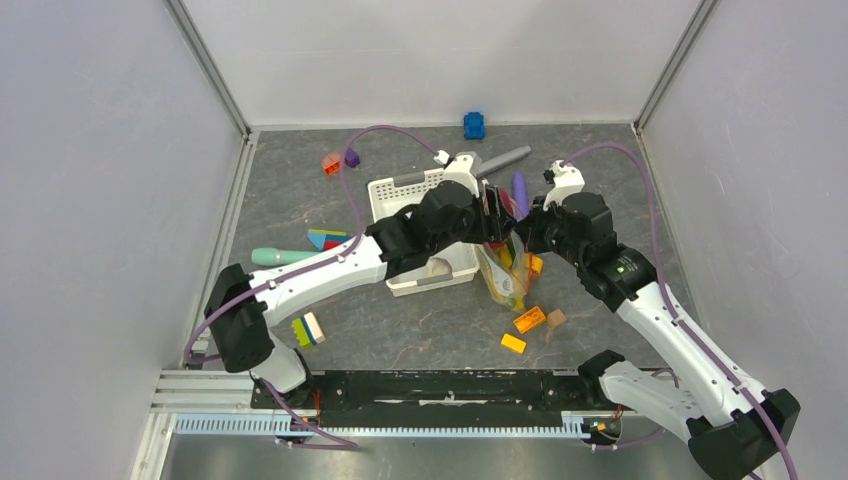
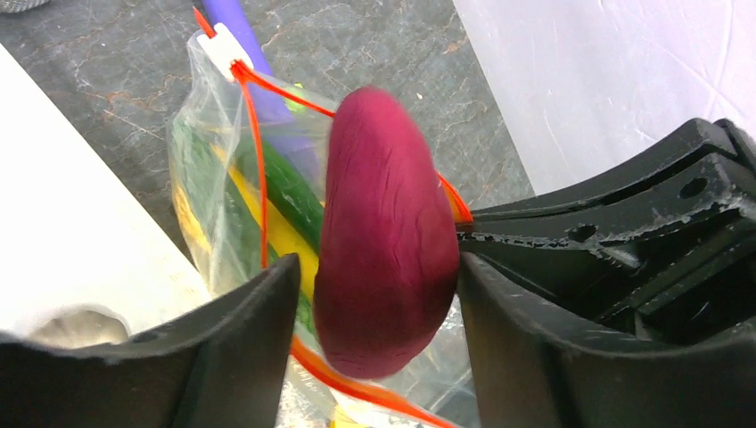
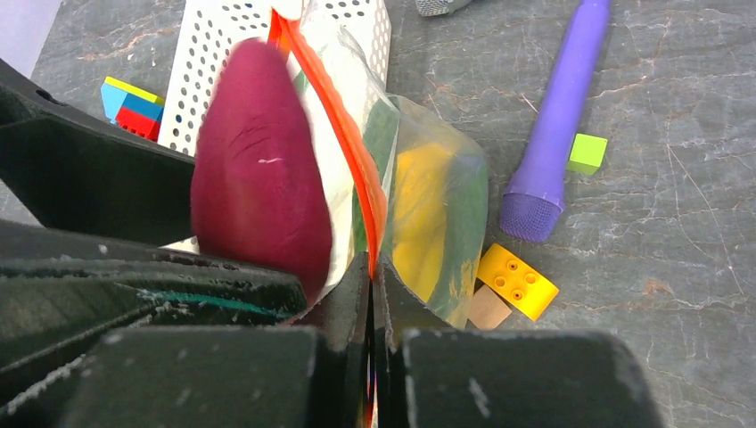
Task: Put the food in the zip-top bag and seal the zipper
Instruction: Place the fake vegetable in the zipper food storage bag, then pick up the fake vegetable from the bin.
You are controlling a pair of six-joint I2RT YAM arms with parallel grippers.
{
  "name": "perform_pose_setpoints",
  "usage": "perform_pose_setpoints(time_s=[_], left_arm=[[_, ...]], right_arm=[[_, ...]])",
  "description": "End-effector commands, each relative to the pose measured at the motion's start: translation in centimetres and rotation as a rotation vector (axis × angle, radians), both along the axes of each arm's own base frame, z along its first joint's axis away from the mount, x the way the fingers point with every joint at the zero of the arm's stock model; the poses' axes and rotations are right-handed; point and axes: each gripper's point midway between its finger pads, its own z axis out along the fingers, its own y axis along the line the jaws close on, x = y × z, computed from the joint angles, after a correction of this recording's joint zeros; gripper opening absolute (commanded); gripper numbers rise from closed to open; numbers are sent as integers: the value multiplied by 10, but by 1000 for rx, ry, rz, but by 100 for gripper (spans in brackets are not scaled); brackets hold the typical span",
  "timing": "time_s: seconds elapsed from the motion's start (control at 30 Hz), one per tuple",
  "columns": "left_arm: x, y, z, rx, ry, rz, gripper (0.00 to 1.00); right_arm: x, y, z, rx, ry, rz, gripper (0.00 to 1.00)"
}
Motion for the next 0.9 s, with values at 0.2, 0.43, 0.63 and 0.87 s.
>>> perform_pose_setpoints(time_s=[0.2,0.43,0.63,0.87], left_arm=[[2,-6,22,-25,-12,32,100],[-7,7,41,-2,-88,-28,100],[23,65,27,-1,30,61,100],[42,125,-35,173,191,169,100]], right_arm=[[2,4,14,34,-48,10,2],[2,3,12,22,-46,10,2],[1,0,8,4,-44,8,2],[1,-3,7,-15,-44,-1,2]])
